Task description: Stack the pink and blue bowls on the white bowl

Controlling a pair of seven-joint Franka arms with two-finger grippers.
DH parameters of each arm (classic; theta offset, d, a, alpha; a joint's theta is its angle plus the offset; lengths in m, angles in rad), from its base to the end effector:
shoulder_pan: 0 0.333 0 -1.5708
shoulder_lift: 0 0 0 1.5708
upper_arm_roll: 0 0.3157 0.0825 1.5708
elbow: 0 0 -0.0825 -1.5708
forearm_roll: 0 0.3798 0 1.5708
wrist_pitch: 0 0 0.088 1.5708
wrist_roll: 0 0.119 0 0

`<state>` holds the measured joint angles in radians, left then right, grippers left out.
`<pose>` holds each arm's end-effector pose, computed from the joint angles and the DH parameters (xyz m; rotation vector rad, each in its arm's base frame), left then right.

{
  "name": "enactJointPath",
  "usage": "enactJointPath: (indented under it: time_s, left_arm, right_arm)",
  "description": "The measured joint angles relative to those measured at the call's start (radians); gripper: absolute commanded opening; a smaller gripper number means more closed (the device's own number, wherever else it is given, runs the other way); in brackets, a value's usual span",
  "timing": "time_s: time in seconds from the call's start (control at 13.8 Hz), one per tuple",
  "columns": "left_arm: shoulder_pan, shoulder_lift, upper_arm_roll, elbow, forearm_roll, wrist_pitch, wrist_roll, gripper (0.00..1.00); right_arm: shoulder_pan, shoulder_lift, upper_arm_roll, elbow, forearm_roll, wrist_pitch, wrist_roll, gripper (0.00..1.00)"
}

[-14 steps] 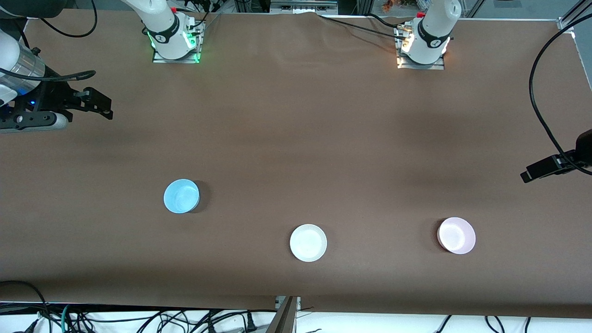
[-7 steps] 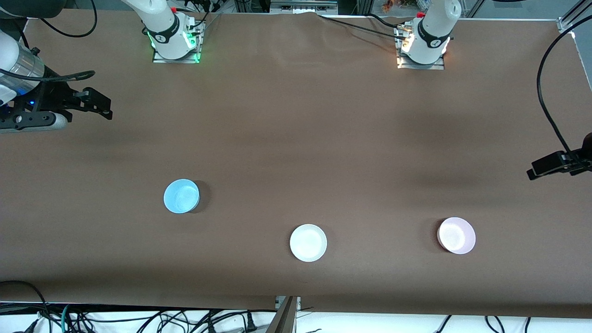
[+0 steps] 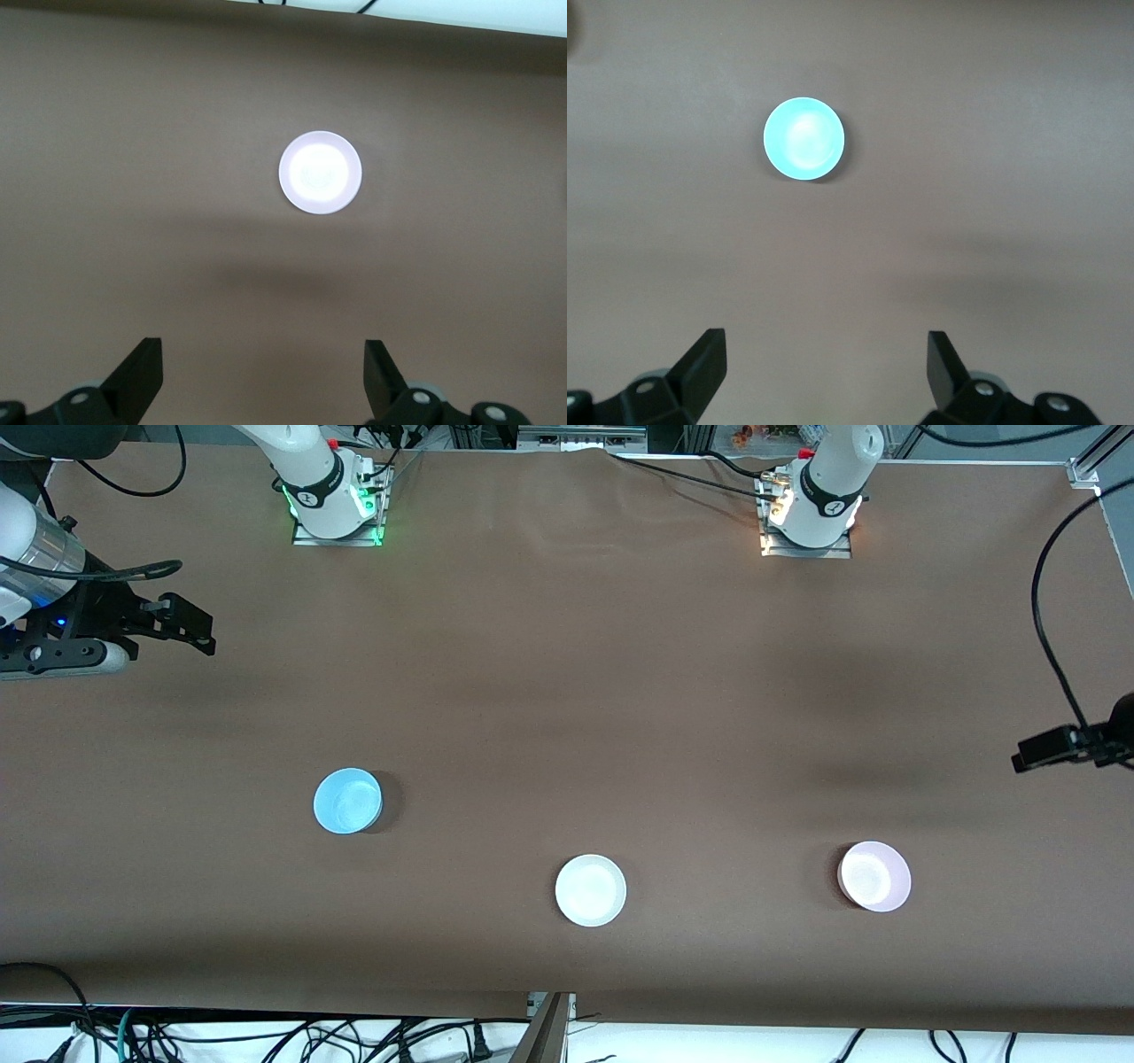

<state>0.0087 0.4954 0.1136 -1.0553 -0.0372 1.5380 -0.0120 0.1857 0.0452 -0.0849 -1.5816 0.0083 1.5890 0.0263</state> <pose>0.6843 0.0587 0.5429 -3.1197 -0.1874 0.0169 0.5608 0.0587 0.5836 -3.1368 -0.1164 0.0594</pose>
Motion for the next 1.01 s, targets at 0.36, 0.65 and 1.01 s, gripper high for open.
enactJointPath:
  time_s: [0.36, 0.65, 1.01]
  left_arm:
    - [0.035, 0.142, 0.0, -0.179, -0.011, 0.354, 0.0, 0.96]
    - [0.042, 0.208, 0.0, -0.284, -0.019, 0.505, 0.0, 0.91]
    - [0.041, 0.235, -0.008, -0.377, -0.041, 0.651, 0.0, 0.89]
  right_arm:
    - [0.0, 0.0, 0.001, 0.0, 0.011, 0.001, 0.0, 1.0]
    - [0.0, 0.0, 0.001, 0.006, 0.021, 0.004, 0.0, 1.0]
    - [0.0, 0.0, 0.001, 0.014, 0.022, 0.004, 0.0, 1.0]
